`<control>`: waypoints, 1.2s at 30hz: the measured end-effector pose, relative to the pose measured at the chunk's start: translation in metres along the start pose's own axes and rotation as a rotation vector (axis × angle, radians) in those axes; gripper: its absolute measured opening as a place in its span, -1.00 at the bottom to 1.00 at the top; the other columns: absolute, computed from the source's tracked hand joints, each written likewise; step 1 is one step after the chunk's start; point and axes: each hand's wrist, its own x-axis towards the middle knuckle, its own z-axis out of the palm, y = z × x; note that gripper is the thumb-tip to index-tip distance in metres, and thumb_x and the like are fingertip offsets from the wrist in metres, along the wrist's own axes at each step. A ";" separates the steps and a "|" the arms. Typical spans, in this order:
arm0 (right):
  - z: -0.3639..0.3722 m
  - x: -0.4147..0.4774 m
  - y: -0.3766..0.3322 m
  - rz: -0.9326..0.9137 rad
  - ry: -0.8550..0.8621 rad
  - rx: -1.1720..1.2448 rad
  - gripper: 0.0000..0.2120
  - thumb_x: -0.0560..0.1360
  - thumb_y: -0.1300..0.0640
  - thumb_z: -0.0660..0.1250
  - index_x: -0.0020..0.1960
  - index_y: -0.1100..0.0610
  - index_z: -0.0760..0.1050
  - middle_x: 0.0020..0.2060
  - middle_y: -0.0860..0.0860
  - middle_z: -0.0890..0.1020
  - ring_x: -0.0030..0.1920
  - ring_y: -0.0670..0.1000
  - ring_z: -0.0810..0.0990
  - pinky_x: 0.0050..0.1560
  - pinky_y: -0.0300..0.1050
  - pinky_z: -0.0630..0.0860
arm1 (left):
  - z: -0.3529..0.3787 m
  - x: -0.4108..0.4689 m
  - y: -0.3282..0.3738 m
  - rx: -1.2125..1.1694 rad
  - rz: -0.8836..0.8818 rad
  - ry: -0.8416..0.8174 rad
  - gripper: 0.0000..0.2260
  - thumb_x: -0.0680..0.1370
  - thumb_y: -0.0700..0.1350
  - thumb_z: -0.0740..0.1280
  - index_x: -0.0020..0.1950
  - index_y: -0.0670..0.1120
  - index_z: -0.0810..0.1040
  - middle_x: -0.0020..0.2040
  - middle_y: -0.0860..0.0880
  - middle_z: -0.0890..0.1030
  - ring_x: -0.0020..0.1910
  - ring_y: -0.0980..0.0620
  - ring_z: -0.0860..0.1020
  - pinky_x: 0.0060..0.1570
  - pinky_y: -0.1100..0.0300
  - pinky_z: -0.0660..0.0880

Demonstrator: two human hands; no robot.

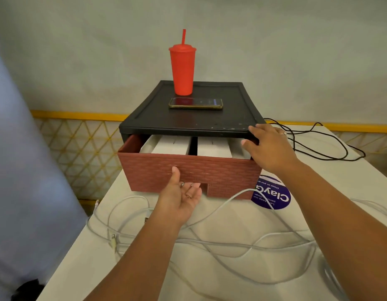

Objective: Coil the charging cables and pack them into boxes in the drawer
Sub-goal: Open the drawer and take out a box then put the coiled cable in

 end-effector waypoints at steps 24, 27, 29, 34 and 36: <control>-0.020 0.001 -0.010 -0.031 -0.164 -0.191 -0.56 0.61 0.13 0.07 0.47 0.11 0.16 0.44 0.14 0.24 0.42 0.16 0.22 0.37 -0.01 0.21 | -0.040 -0.057 -0.028 -0.026 0.047 0.001 -0.68 0.50 0.13 0.24 -0.06 -0.13 0.49 0.00 -0.12 0.62 0.04 -0.03 0.58 -0.05 0.03 0.50; -0.020 0.004 -0.009 -0.028 -0.182 -0.191 -0.57 0.62 0.13 0.05 0.47 0.12 0.16 0.43 0.15 0.26 0.40 0.17 0.25 0.36 -0.02 0.23 | -0.040 -0.069 -0.035 -0.015 0.071 0.043 -0.65 0.50 0.12 0.22 0.01 -0.16 0.48 -0.02 -0.14 0.60 0.03 -0.05 0.57 -0.07 0.04 0.51; -0.020 0.004 -0.008 -0.024 -0.183 -0.184 -0.58 0.62 0.12 0.04 0.47 0.13 0.17 0.42 0.16 0.27 0.40 0.18 0.25 0.35 -0.01 0.23 | -0.045 -0.081 -0.041 -0.020 0.082 0.070 -0.68 0.51 0.10 0.21 -0.06 -0.16 0.47 -0.18 -0.11 0.61 -0.05 -0.03 0.57 -0.08 0.05 0.50; -0.019 0.001 -0.008 -0.032 -0.169 -0.190 -0.58 0.62 0.11 0.06 0.46 0.14 0.17 0.41 0.17 0.27 0.40 0.17 0.23 0.36 0.00 0.20 | -0.057 -0.100 -0.043 -0.017 0.088 0.105 -0.67 0.51 0.08 0.22 -0.20 -0.19 0.43 -0.45 -0.07 0.59 -0.14 -0.04 0.56 -0.05 0.03 0.49; -0.018 0.001 -0.009 -0.034 -0.169 -0.205 -0.57 0.62 0.10 0.06 0.46 0.14 0.16 0.41 0.17 0.27 0.40 0.17 0.23 0.36 0.00 0.21 | -0.058 -0.104 -0.044 -0.004 0.083 0.110 -0.66 0.51 0.09 0.21 -0.14 -0.21 0.45 -0.28 -0.12 0.61 -0.11 -0.04 0.56 0.00 0.00 0.50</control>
